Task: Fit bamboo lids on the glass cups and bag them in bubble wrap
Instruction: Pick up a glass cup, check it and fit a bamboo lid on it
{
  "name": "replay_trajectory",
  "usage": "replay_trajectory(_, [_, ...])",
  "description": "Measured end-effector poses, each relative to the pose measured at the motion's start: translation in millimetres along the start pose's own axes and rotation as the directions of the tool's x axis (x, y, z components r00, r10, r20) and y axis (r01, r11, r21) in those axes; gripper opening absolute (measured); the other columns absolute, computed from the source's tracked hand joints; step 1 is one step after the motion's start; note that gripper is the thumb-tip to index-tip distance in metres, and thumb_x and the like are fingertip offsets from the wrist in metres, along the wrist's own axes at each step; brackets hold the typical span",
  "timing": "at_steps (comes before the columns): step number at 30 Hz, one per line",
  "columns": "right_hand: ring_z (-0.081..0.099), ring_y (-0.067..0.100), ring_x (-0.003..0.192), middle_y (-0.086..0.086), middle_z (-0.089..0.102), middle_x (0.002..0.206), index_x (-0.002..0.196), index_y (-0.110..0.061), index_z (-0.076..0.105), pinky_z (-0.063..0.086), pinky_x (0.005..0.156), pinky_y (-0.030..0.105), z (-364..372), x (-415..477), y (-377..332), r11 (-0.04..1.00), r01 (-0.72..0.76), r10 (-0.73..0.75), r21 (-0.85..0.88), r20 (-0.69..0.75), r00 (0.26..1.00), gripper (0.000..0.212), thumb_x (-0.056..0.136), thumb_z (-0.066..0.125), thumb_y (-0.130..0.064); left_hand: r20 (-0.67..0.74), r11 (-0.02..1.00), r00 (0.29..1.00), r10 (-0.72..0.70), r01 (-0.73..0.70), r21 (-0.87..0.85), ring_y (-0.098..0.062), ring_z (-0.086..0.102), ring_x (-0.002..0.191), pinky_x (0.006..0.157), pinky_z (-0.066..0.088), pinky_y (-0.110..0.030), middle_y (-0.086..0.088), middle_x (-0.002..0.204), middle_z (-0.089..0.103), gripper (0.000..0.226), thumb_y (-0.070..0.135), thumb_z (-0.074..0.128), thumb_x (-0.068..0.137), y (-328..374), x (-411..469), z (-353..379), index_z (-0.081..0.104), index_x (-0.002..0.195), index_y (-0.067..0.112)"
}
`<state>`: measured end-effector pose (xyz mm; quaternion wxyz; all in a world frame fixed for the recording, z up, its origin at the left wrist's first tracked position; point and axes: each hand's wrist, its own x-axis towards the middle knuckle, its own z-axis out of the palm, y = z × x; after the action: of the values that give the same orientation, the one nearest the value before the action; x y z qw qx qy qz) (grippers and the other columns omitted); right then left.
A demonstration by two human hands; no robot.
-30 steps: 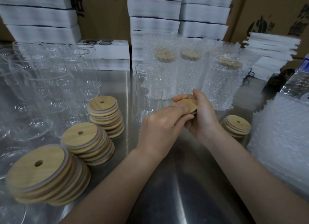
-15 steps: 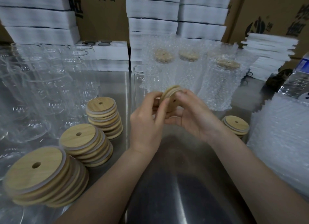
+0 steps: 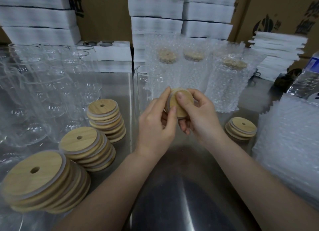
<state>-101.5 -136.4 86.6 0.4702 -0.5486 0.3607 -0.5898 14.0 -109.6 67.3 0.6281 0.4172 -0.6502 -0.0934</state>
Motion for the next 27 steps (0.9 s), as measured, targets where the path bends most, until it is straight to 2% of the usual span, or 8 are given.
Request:
replay_trajectory(3, [0.047, 0.016, 0.032, 0.008, 0.057, 0.055, 0.099, -0.007, 0.063, 0.033, 0.03, 0.019, -0.9, 0.5, -1.4, 1.0, -0.014, 0.014, 0.026, -0.008, 1.0, 0.024, 0.099, 0.052, -0.029, 0.024, 1.0, 1.0, -0.015, 0.015, -0.009, -0.006, 0.055, 0.069, 0.071, 0.052, -0.026, -0.003, 0.096, 0.059, 0.053, 0.017, 0.059, 0.086, 0.8, -0.8, 1.2, 0.053, 0.136, 0.004])
replay_trajectory(7, [0.05, 0.016, 0.036, 0.01, 0.059, 0.06, 0.109, -0.003, 0.061, 0.038, 0.032, 0.022, -2.6, -0.3, -4.1, 0.997, -0.044, 0.04, 0.061, 0.074, 0.996, 0.029, 0.105, 0.04, -0.022, 0.001, 0.997, 0.998, -0.061, 0.061, -0.051, -0.014, 0.062, 0.082, 0.078, 0.055, -0.037, 0.003, 0.105, 0.057, 0.056, 0.022, 0.061, 0.084, 1.3, -0.6, 1.9, 0.051, 0.138, 0.007])
replay_trajectory(11, [0.058, 0.018, 0.045, 0.015, 0.062, 0.072, 0.131, 0.0, 0.052, 0.047, 0.039, 0.025, -4.5, -1.4, -7.3, 0.992, -0.093, 0.074, 0.083, 0.199, 0.977, 0.034, 0.104, 0.038, -0.015, -0.048, 0.979, 0.985, -0.168, 0.161, -0.127, -0.028, 0.067, 0.095, 0.084, 0.054, -0.049, -0.008, 0.111, 0.067, 0.051, 0.025, 0.062, 0.084, -2.5, 1.8, 0.2, 0.055, 0.133, 0.014])
replay_trajectory(15, [0.063, 0.021, 0.054, 0.013, 0.067, 0.079, 0.144, -0.002, 0.04, 0.054, 0.048, 0.028, -4.5, -1.4, -7.4, 0.986, -0.123, 0.085, 0.109, 0.297, 0.951, 0.046, 0.097, 0.044, -0.006, -0.1, 0.956, 0.968, -0.231, 0.207, -0.206, -0.019, 0.069, 0.088, 0.079, 0.057, -0.047, 0.007, 0.099, 0.069, 0.036, 0.025, 0.063, 0.084, -2.6, 4.5, -2.2, 0.058, 0.119, 0.027])
replay_trajectory(18, [0.064, 0.021, 0.057, 0.012, 0.068, 0.087, 0.143, -0.004, 0.041, 0.055, 0.051, 0.028, -3.6, -1.8, -7.1, 0.987, -0.118, 0.076, 0.108, 0.334, 0.94, 0.059, 0.086, 0.055, -0.004, -0.138, 0.951, 0.959, -0.248, 0.214, -0.221, -0.019, 0.065, 0.071, 0.067, 0.055, -0.046, 0.023, 0.08, 0.065, 0.025, 0.027, 0.065, 0.084, -2.8, 7.4, -4.0, 0.057, 0.104, 0.04])
replay_trajectory(22, [0.064, 0.023, 0.056, 0.012, 0.065, 0.095, 0.132, -0.007, 0.05, 0.055, 0.052, 0.029, -1.8, -3.1, -8.3, 0.992, -0.103, 0.074, 0.066, 0.345, 0.936, 0.06, 0.075, 0.065, 0.002, -0.184, 0.953, 0.952, -0.244, 0.2, -0.227, -0.031, 0.061, 0.062, 0.056, 0.053, -0.051, 0.004, 0.079, 0.063, 0.015, 0.032, 0.065, 0.086, -4.7, 10.2, -5.9, 0.058, 0.094, 0.042])
replay_trajectory(25, [0.063, 0.024, 0.052, 0.013, 0.064, 0.089, 0.126, -0.007, 0.05, 0.055, 0.048, 0.029, 1.1, -4.7, -8.7, 0.995, -0.093, 0.082, 0.017, 0.327, 0.942, 0.062, 0.069, 0.07, 0.005, -0.205, 0.958, 0.95, -0.235, 0.19, -0.215, -0.012, 0.059, 0.058, 0.053, 0.054, -0.037, 0.007, 0.076, 0.064, 0.005, 0.034, 0.06, 0.089, -8.2, 10.2, -6.1, 0.059, 0.089, 0.039])
replay_trajectory(27, [0.061, 0.024, 0.049, 0.012, 0.064, 0.083, 0.119, -0.009, 0.051, 0.054, 0.045, 0.029, 3.2, -6.1, -8.4, 0.996, -0.086, 0.085, -0.012, 0.332, 0.939, 0.06, 0.064, 0.074, -0.001, -0.208, 0.958, 0.949, -0.237, 0.193, -0.213, -0.005, 0.056, 0.057, 0.051, 0.048, -0.031, 0.008, 0.068, 0.062, 0.014, 0.034, 0.054, 0.093, -12.9, 9.6, -6.7, 0.062, 0.084, 0.028])
